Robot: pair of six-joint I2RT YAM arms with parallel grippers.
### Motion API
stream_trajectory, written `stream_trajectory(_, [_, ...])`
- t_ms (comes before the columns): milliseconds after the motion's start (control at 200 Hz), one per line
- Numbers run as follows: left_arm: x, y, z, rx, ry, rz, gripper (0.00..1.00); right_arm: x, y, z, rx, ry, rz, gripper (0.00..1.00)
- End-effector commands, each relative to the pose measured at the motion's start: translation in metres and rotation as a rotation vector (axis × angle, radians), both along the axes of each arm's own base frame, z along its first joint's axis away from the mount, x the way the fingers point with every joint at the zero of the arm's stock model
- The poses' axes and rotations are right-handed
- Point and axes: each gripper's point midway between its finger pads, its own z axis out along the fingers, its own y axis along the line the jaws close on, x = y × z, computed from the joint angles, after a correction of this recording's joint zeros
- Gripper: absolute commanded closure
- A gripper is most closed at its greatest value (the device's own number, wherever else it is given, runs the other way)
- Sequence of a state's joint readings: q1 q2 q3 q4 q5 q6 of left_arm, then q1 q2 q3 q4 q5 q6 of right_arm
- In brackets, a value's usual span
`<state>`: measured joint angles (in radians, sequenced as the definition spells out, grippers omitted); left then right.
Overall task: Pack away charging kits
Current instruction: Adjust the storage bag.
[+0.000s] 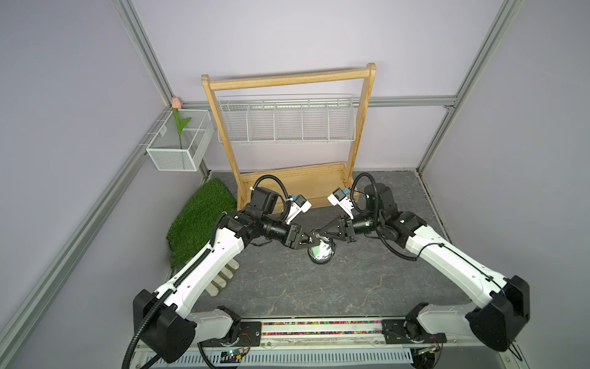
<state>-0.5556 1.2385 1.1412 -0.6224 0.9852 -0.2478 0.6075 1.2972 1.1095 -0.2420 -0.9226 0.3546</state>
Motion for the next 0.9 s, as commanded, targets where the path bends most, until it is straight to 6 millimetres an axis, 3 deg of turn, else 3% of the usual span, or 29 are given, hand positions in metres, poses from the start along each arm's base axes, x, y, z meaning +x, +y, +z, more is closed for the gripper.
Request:
stream_trajectory(0, [0.02, -0.002, 0.027, -0.149, -0.042, 0.156, 0.08, 0.018, 0.002, 0.041, 0.129, -0.019, -0.133, 0.94])
stream_trajectory(40, [0.026, 0.001, 0.034, -0.213, -0.042, 0.225, 0.0, 0.028, 0.001, 0.045, 0.139, -0.017, -0.199, 0.94])
stream_trajectory(110, [0.038, 0.011, 0.043, -0.302, -0.058, 0.364, 0.0, 0.046, -0.003, 0.051, 0.157, 0.0, -0.32, 0.94])
stream_trajectory(195, [0.052, 0.026, 0.038, -0.368, -0.042, 0.529, 0.0, 0.063, -0.011, 0.062, 0.229, 0.014, -0.447, 0.94])
stream_trajectory(305, [0.055, 0.034, 0.038, -0.475, -0.024, 0.619, 0.0, 0.08, -0.022, 0.069, 0.319, 0.032, -0.605, 0.94])
stream_trajectory(450, [0.06, 0.035, 0.051, -0.566, -0.031, 0.655, 0.0, 0.083, -0.018, 0.067, 0.317, -0.021, -0.704, 0.94])
stream_trajectory(615, [0.073, 0.03, 0.051, -0.644, 0.011, 0.691, 0.0, 0.084, -0.003, 0.069, 0.38, -0.001, -0.721, 0.94])
stream_trajectory(770, [0.078, 0.018, 0.051, -0.686, 0.041, 0.656, 0.02, 0.091, -0.001, 0.064, 0.417, 0.005, -0.781, 0.94])
stream_trajectory(835, [0.08, 0.016, 0.049, -0.688, 0.045, 0.663, 0.06, 0.091, -0.002, 0.07, 0.457, 0.002, -0.797, 0.94])
stream_trajectory(895, [0.081, 0.016, 0.051, -0.702, 0.043, 0.663, 0.16, 0.093, -0.003, 0.069, 0.453, 0.004, -0.821, 0.94])
